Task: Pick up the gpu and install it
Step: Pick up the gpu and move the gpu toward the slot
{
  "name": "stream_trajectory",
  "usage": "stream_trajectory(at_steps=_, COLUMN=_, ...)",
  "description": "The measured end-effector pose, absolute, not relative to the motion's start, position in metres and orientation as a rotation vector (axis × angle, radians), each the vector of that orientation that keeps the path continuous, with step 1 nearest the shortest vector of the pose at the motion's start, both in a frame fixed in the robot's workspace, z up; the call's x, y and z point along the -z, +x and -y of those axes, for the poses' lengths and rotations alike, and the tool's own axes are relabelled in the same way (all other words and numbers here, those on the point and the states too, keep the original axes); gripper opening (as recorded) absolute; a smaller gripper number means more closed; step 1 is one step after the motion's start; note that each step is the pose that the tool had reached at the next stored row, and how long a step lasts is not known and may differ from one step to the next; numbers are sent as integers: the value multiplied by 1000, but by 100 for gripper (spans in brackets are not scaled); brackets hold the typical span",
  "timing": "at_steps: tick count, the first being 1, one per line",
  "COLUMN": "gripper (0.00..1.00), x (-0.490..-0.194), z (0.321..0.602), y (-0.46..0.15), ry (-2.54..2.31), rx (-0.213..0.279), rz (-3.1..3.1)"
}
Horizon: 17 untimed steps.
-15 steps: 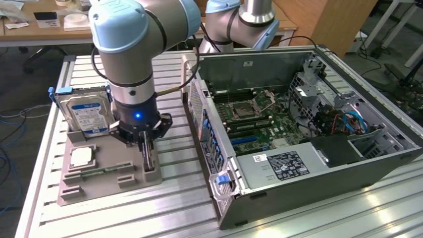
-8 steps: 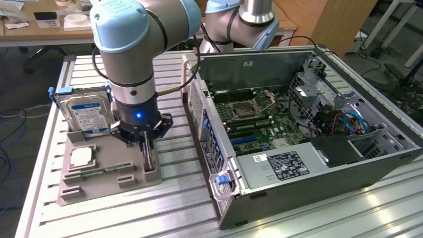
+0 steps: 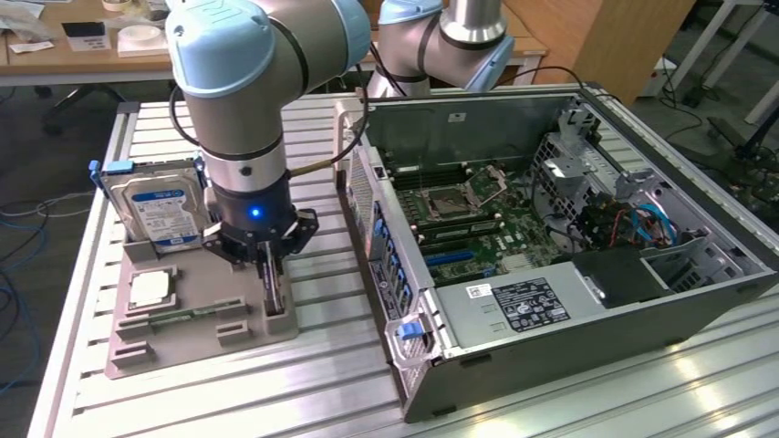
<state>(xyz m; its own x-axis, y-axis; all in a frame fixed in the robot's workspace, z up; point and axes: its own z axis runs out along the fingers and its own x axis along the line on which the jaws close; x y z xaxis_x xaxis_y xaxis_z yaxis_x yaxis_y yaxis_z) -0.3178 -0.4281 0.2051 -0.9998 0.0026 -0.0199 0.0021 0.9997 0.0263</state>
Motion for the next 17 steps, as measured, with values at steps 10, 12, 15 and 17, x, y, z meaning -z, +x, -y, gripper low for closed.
stream_trajectory(at_steps=10, gripper=28, x=-216, z=428, y=-318, ry=4, rx=-41, rz=-3121)
stream_trajectory(at_steps=12, gripper=28, x=-222, z=428, y=-318, ry=4, rx=-41, rz=-3121)
stream_trajectory(at_steps=15, gripper=28, x=-232, z=428, y=-318, ry=4, rx=-41, rz=-3121)
stream_trajectory(at_steps=17, gripper=28, x=-238, z=428, y=-318, ry=4, rx=-41, rz=-3121)
